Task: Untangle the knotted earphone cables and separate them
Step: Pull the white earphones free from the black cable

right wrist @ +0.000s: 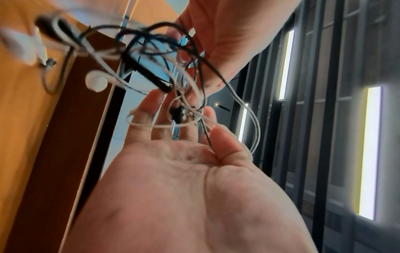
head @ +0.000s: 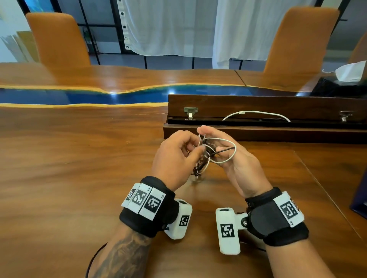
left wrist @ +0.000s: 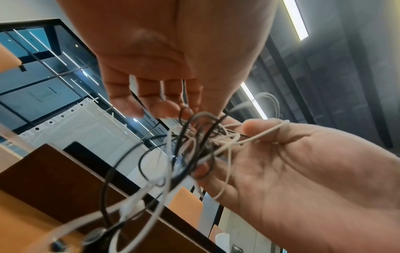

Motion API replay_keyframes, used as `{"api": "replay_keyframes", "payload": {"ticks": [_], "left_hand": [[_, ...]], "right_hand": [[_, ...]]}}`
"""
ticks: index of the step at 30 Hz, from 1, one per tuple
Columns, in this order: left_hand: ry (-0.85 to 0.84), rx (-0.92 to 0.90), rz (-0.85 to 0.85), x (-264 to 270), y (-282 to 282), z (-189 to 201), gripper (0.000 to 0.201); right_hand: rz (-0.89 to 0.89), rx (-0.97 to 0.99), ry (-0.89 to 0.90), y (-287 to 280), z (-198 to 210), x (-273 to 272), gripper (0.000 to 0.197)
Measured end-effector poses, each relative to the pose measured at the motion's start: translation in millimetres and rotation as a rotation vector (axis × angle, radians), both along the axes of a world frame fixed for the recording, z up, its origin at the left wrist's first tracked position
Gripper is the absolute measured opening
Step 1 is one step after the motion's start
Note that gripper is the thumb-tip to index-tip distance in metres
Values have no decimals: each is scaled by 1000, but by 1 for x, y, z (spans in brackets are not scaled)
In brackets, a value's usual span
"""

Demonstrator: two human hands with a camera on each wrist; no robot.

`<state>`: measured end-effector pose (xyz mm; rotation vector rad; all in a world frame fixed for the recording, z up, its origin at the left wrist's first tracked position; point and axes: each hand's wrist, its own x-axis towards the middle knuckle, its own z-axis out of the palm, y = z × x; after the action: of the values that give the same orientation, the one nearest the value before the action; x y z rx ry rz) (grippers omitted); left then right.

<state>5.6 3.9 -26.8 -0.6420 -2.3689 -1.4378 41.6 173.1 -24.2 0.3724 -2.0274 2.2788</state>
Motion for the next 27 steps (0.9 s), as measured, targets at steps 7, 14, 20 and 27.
{"api": "replay_keyframes", "payload": {"ticks": [7,14,20,27], "left_hand": [[-148,235,-14,-4,-3,3,8],[-213,283,-120,0,-3,9,11],[-273,343,-125,0,-3,11,12],[-212,283,-72,0,-1,8,12]], "right_hand": [[-152,41,103,-2,1,-3,31],[-327,-13,24,3,-3,-10,34],[-352,-100,14,4,-6,-13,36],[-512,-17,105,8,-10,-18,57]]}}
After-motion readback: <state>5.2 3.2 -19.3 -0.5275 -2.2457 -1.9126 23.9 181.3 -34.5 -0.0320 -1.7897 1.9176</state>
